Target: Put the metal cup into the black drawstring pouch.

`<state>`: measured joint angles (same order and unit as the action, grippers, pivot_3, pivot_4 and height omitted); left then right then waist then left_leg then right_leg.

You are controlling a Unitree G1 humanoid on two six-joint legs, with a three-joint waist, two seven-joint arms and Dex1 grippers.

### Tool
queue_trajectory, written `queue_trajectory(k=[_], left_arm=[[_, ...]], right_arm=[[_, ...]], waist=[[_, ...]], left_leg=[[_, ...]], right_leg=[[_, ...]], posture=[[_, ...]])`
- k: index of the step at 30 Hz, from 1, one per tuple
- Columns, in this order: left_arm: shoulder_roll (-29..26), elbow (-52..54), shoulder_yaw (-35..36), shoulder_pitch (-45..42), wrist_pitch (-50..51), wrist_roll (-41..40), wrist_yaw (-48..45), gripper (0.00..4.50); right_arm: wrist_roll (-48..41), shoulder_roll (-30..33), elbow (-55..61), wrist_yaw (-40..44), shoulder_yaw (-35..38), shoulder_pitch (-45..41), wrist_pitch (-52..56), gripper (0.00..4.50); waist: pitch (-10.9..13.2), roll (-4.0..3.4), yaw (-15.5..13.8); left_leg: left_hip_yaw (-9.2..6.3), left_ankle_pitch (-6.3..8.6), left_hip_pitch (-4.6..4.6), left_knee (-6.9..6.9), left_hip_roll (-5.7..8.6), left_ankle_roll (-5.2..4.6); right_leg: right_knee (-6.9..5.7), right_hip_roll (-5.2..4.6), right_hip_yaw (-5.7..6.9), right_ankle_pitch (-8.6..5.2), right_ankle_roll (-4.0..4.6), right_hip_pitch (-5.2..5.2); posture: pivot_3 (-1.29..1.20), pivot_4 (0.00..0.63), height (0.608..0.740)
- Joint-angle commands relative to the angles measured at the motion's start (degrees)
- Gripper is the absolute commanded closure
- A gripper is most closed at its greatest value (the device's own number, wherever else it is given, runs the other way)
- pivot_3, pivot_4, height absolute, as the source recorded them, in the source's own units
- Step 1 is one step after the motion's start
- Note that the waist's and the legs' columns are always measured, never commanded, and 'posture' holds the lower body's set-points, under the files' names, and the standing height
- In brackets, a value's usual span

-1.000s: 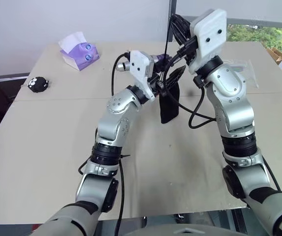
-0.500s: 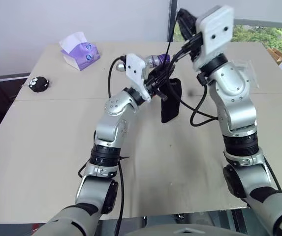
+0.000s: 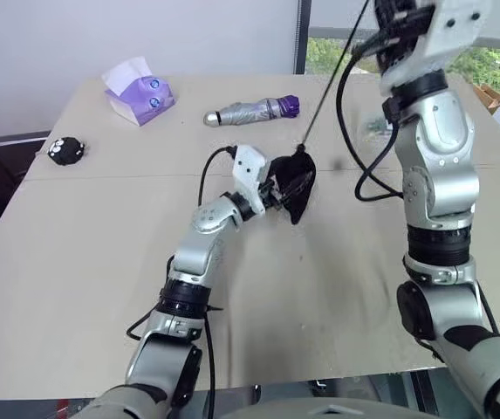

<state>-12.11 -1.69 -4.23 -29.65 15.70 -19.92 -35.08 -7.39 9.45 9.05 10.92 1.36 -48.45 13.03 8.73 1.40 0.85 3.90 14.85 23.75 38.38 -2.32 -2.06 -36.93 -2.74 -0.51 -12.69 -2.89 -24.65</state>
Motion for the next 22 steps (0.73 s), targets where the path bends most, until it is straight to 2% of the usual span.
queue_trajectory(k=[1,3,8,11,13,17,22], left_arm=[[-4.4,14.3,4.9,3.1,9.4,-11.0,-3.2,0.49],[-7.9,18.5,7.7,6.1,13.9,-15.1,-4.0,0.48],[-16.9,21.6,12.4,18.6,17.6,-15.1,-5.1,0.48],[-20.0,20.6,12.7,28.2,12.9,-9.7,-5.6,0.48],[-20.9,19.6,12.9,33.5,9.1,-6.6,-5.7,0.48],[-20.1,19.4,14.3,39.7,4.0,-4.5,-5.5,0.48],[-19.4,20.3,14.9,45.1,-1.3,-2.5,-5.4,0.48]], right_arm=[[-2.0,3.9,4.4,5.4,-1.4,6.6,5.9,4.21],[-1.8,7.2,4.7,8.2,-1.4,11.0,7.1,3.6],[-6.1,15.4,3.6,17.8,1.0,21.6,9.2,1.22],[-9.8,19.0,1.3,24.0,4.0,28.2,7.2,1.22],[-12.2,20.0,-1.7,29.4,6.1,32.7,2.0,1.22],[-15.0,23.2,-7.4,38.6,7.6,39.0,-1.4,1.22],[-16.9,26.3,-16.6,50.5,8.7,42.5,-8.5,1.22]], waist=[[0.0,0.0,0.0],[0.0,-0.01,0.0],[0.0,-0.03,0.0],[0.0,-0.03,-0.1],[0.0,-0.03,-0.2],[0.0,-0.06,-0.3],[0.0,-0.09,-0.1]], left_leg=[[-0.08,0.02,-0.01,0.0,-0.02,-0.04],[-0.24,0.02,-0.02,0.0,-0.09,-0.03],[-0.22,0.06,-0.09,0.01,-0.01,-0.11],[-0.22,0.08,-0.09,-0.02,-0.02,-0.13],[-0.23,0.08,-0.09,-0.05,-0.01,-0.14],[-0.2,0.09,-0.17,-0.04,-0.01,-0.15],[0.07,0.16,-1.2,-0.06,-0.11,-0.26]], right_leg=[[-0.01,-0.01,-0.03,0.0,0.0,0.0],[0.0,-0.05,-0.06,0.0,0.0,0.01],[-0.01,-0.07,-0.1,-0.01,0.0,0.04],[0.03,-0.06,-0.07,-0.02,0.01,0.04],[0.08,-0.05,-0.05,-0.02,0.01,0.05],[0.09,-0.06,-0.09,-0.06,0.08,0.12],[0.13,-0.07,-0.33,-0.19,0.27,0.99]], posture=[[0.0,0.15,0.74],[0.0,0.15,0.74],[0.0,0.15,0.74],[0.0,0.15,0.74],[0.0,0.15,0.74],[0.0,0.15,0.74],[0.0,0.15,0.74]])
